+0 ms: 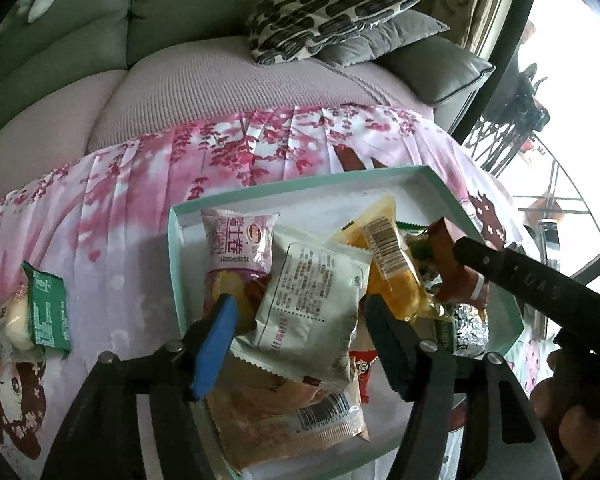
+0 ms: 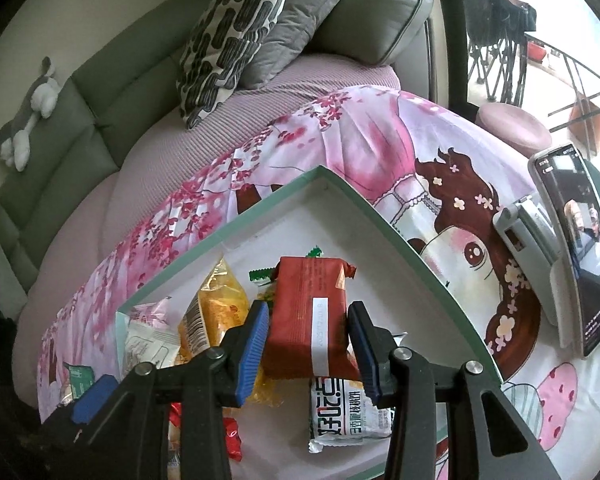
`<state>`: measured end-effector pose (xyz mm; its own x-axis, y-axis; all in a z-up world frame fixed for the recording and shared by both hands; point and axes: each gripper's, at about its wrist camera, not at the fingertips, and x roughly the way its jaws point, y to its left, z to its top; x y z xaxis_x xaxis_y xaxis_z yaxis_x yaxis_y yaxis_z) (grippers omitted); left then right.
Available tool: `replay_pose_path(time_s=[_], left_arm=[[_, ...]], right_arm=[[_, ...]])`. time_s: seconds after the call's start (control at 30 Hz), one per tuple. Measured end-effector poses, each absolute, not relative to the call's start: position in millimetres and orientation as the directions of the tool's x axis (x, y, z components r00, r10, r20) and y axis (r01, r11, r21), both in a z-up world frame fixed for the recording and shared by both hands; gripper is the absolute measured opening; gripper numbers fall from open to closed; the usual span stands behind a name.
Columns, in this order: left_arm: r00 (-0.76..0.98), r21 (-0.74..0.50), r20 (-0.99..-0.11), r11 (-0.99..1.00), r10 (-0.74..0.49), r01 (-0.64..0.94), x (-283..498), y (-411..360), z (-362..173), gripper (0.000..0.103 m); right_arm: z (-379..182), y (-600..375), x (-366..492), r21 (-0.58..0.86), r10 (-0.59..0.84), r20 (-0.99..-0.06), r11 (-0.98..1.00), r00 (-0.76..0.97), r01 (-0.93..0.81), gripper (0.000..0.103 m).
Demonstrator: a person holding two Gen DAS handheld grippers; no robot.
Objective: Organize snacks
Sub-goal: 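Release the pastry packet in the tray while the right tool releases the red pack, then move both open tools back from the tray toward the bun and green pack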
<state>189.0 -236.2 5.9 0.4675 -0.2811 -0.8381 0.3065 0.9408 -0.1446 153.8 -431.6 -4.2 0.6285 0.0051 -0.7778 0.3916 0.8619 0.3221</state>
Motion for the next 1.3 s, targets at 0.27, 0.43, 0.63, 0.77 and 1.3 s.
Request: replay_pose_path(time_s=[0.27, 0.43, 0.63, 0.77, 1.3], left_arm=[[0.514, -0.13, -0.815, 0.948, -0.268, 0.289, 187, -224, 23, 0.073], [0.546, -0.124, -0.806, 0.967, -0.23, 0.224, 190, -207, 27, 0.09], [0.559, -0.107, -0.816, 0.989, -0.146, 0.103, 197, -180, 20, 0.095], [0.564, -0.128, -0.816, 0.991, -0.123, 0.031, 201, -159, 18, 0.095], [0.568, -0.076, -0.822, 0.978, 0.048, -0.192, 203, -55, 22, 0.096]], right_arm=[[0, -427, 154, 0.286, -0.015, -0.795, 0.873, 0.606, 0.396, 0.061], [3, -422, 154, 0.255, -0.026, -0.807, 0.885, 0.59, 0.389, 0.075], [8, -418, 152, 0.239, -0.044, -0.801, 0.891, 0.597, 0.386, 0.098], [15, -412, 151, 0.239, -0.046, -0.78, 0.9, 0.624, 0.365, 0.103], [28, -370, 159, 0.246, 0.013, -0.743, 0.935, 0.669, 0.255, 0.103]])
